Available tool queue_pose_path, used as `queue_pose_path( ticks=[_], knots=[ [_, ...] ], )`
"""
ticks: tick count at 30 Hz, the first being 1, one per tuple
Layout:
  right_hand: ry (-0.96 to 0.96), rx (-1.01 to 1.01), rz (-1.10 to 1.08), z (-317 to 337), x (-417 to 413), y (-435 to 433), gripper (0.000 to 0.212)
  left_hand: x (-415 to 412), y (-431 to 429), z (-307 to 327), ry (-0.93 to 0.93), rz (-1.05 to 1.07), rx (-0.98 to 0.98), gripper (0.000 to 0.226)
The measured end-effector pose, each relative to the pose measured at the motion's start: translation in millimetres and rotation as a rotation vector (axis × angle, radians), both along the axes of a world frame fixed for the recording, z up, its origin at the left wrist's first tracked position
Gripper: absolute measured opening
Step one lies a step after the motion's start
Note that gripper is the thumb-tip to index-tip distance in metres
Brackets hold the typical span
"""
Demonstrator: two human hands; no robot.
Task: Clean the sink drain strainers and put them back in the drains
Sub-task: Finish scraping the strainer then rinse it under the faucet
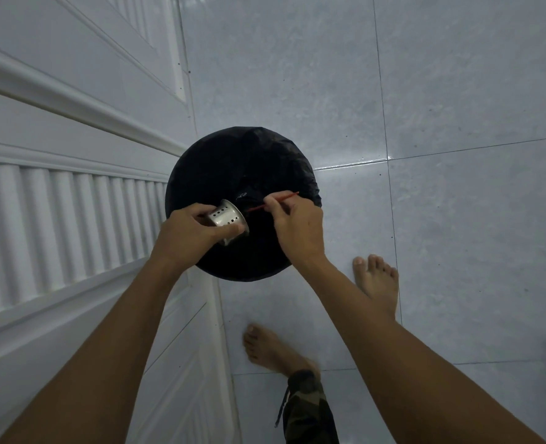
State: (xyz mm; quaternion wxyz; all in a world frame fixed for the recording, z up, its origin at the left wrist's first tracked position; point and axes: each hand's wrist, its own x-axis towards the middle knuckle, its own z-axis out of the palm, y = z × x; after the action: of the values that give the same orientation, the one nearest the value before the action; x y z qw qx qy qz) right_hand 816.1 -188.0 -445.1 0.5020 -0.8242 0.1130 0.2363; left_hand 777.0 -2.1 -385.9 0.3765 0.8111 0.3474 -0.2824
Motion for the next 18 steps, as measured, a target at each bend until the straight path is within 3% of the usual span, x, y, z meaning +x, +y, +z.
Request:
queue_pose_path(
  ticks=[7, 18],
  knots=[
    [-0.016, -0.046, 0.039, 7, 4, -20, 0.023, -27, -25, -15, -0.199, 0.087, -0.007, 0.089],
    [-0.055, -0.083, 0.106, 44, 4, -35, 0.023, -46, -66, 6, -0.437, 0.213, 0.16, 0.081]
  ],
)
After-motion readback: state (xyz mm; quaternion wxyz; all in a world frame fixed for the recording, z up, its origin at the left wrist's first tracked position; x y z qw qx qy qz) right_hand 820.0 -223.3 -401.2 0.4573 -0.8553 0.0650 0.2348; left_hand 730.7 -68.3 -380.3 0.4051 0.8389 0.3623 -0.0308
